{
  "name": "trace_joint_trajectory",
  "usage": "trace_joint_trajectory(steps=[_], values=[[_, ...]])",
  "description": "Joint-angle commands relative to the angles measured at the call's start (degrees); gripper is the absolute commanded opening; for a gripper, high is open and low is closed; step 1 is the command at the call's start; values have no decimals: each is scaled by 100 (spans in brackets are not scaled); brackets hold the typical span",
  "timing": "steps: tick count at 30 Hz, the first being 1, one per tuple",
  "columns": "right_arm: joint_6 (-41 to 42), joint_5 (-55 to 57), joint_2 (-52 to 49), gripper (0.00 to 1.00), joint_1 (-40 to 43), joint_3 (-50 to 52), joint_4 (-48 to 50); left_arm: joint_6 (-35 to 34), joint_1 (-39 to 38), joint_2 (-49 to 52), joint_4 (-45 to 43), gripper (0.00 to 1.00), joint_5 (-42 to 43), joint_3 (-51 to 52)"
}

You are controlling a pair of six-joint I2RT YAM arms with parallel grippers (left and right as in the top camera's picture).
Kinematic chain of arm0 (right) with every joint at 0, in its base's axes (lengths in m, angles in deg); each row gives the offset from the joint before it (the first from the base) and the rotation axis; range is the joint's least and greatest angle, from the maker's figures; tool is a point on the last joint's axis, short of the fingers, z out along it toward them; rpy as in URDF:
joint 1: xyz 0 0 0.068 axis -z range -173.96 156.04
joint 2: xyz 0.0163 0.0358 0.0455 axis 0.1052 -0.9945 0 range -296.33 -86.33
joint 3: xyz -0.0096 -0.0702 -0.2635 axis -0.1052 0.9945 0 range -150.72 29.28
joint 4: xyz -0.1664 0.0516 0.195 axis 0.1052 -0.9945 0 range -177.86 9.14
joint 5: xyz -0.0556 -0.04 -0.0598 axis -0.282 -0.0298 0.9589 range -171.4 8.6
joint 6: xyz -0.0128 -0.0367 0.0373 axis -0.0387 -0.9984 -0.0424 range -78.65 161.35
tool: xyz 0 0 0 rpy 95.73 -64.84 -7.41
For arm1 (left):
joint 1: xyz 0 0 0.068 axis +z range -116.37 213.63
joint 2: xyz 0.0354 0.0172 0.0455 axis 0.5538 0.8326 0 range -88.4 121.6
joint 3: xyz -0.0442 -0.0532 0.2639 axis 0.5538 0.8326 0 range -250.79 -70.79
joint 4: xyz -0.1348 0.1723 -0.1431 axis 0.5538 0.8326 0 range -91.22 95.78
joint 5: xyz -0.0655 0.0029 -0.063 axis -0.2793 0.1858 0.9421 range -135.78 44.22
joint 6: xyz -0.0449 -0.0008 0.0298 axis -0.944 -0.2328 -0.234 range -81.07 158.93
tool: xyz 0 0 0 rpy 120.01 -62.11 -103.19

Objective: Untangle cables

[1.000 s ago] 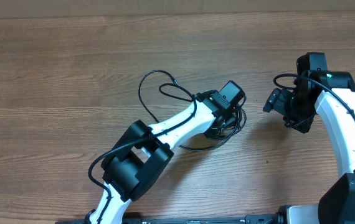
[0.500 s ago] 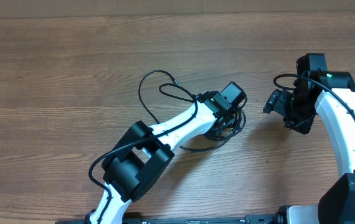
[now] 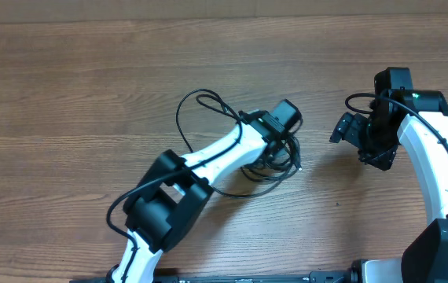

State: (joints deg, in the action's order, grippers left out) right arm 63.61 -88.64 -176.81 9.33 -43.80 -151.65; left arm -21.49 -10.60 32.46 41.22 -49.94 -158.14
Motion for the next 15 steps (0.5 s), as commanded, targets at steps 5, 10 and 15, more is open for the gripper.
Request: trace_joint_trajectory(steps=[5, 10, 15], values=[[-1399, -1449, 68, 90, -31, -155, 284, 3624, 188, -1440, 4, 4, 841, -361], [-1825, -2214, 68, 84, -267, -155, 564, 4120, 190, -1980, 173, 4, 1510, -361], [-1803, -2240, 68, 77, -599, -155, 846, 4186, 190, -2253, 234, 4, 1624, -361]])
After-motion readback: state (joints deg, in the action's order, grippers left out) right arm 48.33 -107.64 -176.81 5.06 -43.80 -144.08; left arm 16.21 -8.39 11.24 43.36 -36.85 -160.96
